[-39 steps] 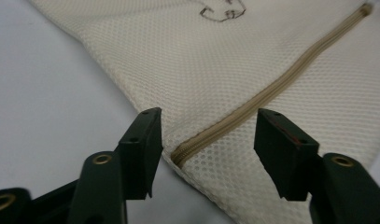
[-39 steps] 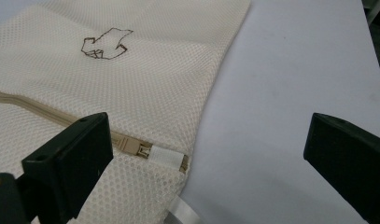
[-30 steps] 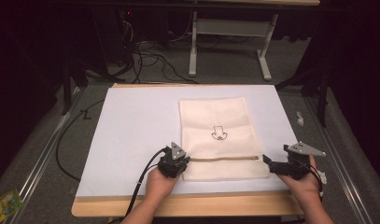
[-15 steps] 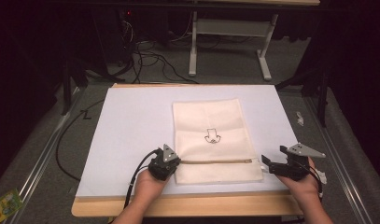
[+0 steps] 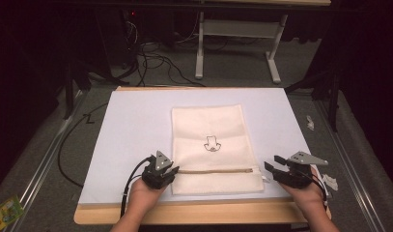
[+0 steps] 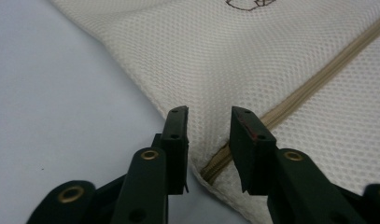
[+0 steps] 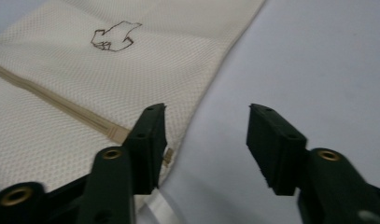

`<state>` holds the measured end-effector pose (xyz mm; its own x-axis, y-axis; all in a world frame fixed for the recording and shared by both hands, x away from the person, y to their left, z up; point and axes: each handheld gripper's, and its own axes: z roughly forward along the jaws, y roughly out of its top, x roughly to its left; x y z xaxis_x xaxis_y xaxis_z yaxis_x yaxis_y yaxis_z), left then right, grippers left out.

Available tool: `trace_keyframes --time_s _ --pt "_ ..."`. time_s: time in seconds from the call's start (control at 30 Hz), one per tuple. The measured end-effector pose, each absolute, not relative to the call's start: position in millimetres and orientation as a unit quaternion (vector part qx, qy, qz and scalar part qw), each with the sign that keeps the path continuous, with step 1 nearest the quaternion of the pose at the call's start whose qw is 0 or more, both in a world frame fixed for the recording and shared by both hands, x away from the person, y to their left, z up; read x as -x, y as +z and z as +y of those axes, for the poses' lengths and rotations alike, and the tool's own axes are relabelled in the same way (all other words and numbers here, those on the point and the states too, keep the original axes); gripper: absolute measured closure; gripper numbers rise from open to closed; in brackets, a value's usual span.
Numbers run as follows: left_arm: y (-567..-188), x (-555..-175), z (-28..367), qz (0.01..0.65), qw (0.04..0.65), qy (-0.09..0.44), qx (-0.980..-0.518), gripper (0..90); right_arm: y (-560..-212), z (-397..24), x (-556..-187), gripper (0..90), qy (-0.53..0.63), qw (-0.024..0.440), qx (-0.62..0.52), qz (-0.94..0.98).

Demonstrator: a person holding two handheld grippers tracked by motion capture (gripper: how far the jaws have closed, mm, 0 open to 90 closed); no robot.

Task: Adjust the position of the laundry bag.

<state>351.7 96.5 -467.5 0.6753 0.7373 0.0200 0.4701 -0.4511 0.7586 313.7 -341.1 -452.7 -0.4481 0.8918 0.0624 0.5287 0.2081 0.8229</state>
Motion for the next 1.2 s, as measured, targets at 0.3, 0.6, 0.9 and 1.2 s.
trace_keyframes --time_s 0.3,0.6,0.9,1.2 --pt "-469 -354 99 0.362 0.385 0.177 -0.83 52.3 -468 -311 -327 61.6 0.364 0.182 -0.479 0.778" --pt "-468 -351 93 0.349 0.392 0.172 -0.834 47.9 -468 -317 -320 90.0 0.357 0.159 -0.478 0.787" --pt "-464 -349 88 0.343 0.412 0.16 -0.829 45.4 -470 -316 -317 66.5 0.368 0.162 -0.486 0.776" --pt "-465 -350 87 0.344 0.41 0.161 -0.829 44.7 -476 -312 -322 56.9 0.357 0.158 -0.49 0.78"
